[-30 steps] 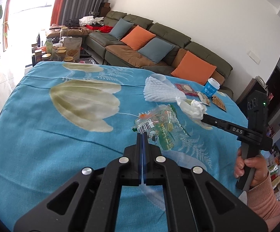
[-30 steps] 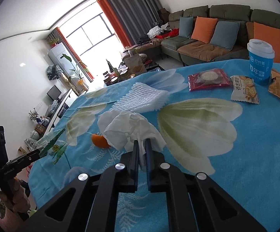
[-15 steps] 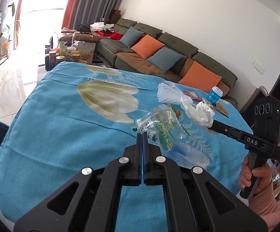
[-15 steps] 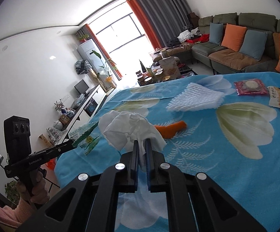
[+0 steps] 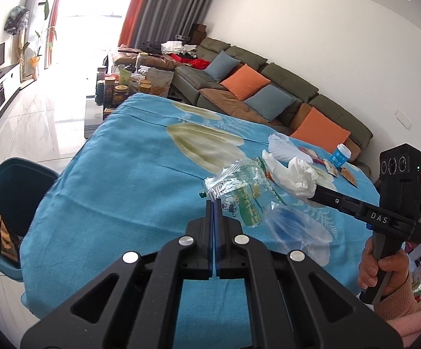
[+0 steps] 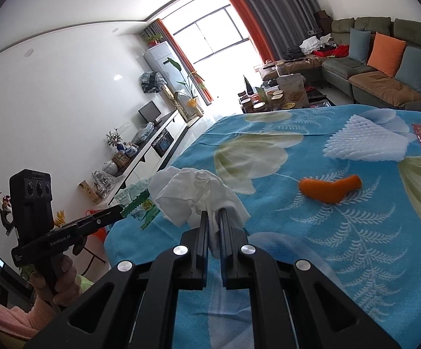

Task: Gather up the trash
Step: 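Lift the wrapper and tissue and carry both toward the teal bin, then open both tools over the teal bin to drop wrapper and tissue, then move both tools back over the table toward the orange peel and foam net, then grasp the orange peel with the left tool while the right tool grasps the white foam net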

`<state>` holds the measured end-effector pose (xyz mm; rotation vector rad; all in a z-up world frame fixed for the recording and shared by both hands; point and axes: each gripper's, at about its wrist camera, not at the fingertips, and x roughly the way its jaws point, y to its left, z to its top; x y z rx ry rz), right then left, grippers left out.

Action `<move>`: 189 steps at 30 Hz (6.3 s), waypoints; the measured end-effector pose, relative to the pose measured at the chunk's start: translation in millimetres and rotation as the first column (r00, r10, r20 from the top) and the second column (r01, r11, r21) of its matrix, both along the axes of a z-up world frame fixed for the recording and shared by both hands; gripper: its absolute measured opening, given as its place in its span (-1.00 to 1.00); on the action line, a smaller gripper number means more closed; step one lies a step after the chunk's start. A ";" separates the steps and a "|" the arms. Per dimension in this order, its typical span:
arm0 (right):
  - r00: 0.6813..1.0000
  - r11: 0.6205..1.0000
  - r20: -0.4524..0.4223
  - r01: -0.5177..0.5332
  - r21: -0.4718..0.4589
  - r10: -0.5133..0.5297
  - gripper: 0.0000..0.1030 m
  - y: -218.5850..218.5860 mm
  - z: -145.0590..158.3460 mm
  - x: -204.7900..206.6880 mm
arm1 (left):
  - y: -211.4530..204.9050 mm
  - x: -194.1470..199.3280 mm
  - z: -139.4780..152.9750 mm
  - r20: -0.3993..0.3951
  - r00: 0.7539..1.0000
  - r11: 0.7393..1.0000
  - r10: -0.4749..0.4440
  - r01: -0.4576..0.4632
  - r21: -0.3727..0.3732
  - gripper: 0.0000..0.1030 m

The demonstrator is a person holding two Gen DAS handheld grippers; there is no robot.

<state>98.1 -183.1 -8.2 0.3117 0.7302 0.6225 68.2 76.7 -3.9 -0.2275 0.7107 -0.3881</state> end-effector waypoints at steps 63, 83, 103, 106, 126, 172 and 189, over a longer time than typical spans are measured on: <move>0.937 0.937 -0.078 -0.345 -0.043 0.341 -0.89 199.2 -5.8 57.6 | 151.0 -38.1 -8.1 -0.035 0.921 0.921 0.387 -0.388 -0.017 -0.99; 0.902 0.888 -0.125 -0.430 -0.165 0.413 -0.89 295.5 -20.8 89.4 | 219.4 -22.4 -40.7 -0.129 0.827 0.835 0.547 -0.550 0.016 -0.99; 0.891 0.862 -0.203 -0.446 -0.239 0.405 -0.61 338.2 -46.4 103.7 | 248.2 10.1 -83.0 -0.231 0.771 0.793 0.593 -0.609 0.002 -0.64; 0.898 0.876 -0.180 -0.434 -0.212 0.401 -0.47 317.7 -38.6 101.1 | 241.5 3.3 -69.9 -0.183 0.789 0.803 0.587 -0.596 0.003 -0.43; 0.997 0.983 0.014 -0.073 -0.171 0.076 -0.15 49.6 17.9 54.6 | 33.8 32.7 4.6 0.037 0.996 0.996 0.086 -0.086 0.000 0.21; 0.937 0.947 -0.139 0.317 -0.052 -0.321 -0.86 -136.5 -40.0 103.4 | -201.1 125.9 -53.3 -0.213 0.931 0.943 -0.297 0.321 0.091 -0.33; 0.969 0.966 -0.067 0.243 0.086 -0.238 -0.88 -112.4 -13.2 61.4 | -139.9 77.6 -40.4 -0.178 0.955 0.971 -0.236 0.241 0.004 -0.52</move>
